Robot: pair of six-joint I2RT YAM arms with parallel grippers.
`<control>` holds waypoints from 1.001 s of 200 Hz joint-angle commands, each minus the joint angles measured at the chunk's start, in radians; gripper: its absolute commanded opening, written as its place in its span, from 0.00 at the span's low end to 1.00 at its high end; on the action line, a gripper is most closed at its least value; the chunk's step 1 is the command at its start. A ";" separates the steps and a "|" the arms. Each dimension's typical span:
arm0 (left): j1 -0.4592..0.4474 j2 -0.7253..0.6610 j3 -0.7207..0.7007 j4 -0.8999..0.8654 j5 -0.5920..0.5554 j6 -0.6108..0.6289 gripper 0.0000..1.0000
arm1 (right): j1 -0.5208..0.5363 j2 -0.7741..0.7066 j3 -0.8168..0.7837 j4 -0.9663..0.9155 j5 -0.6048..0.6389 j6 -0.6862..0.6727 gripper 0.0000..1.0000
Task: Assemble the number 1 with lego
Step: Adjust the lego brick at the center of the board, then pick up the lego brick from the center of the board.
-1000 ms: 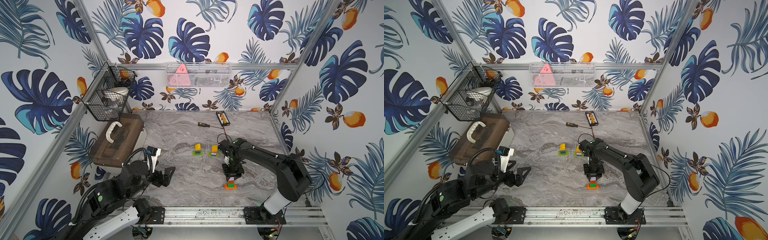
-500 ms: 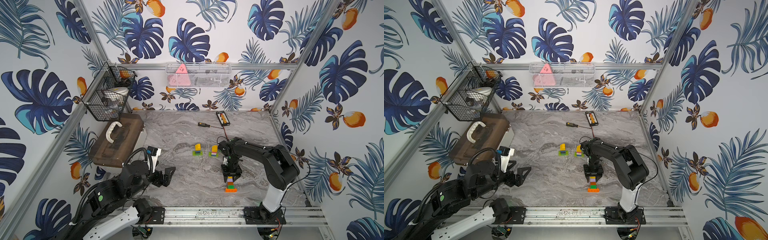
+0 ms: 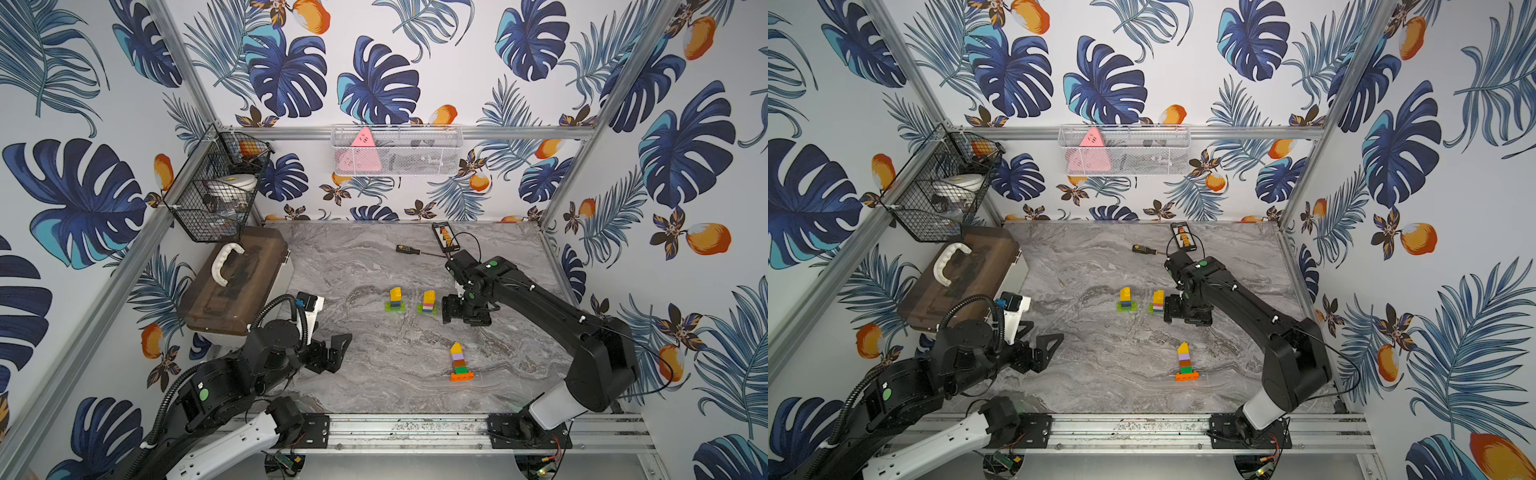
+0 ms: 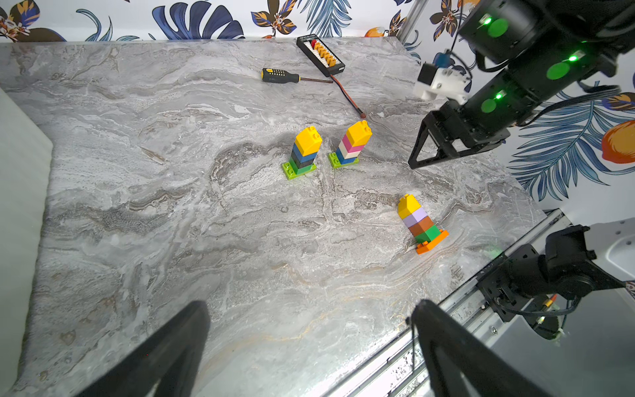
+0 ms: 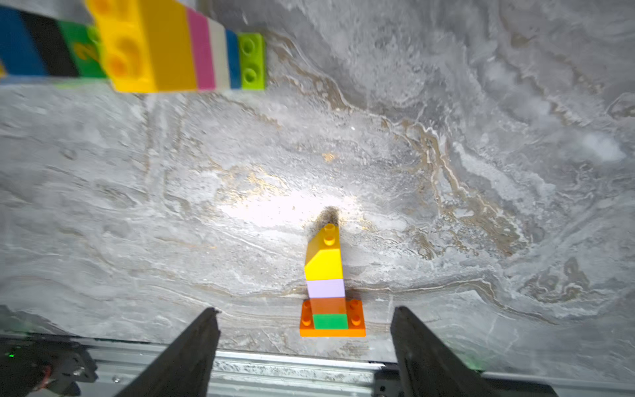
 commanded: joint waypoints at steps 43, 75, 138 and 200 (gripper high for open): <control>0.002 0.037 0.006 0.013 0.000 0.006 0.99 | 0.080 0.126 0.070 0.158 0.209 0.143 0.84; 0.001 0.044 0.006 0.011 -0.011 0.001 0.99 | 0.082 0.170 0.113 0.194 0.219 0.169 0.84; 0.004 0.064 0.008 0.011 -0.003 0.003 0.99 | 0.108 0.307 0.246 0.167 0.236 0.204 0.84; 0.010 0.056 0.006 0.014 -0.001 0.003 0.99 | 0.108 0.400 0.298 0.140 0.246 0.215 0.76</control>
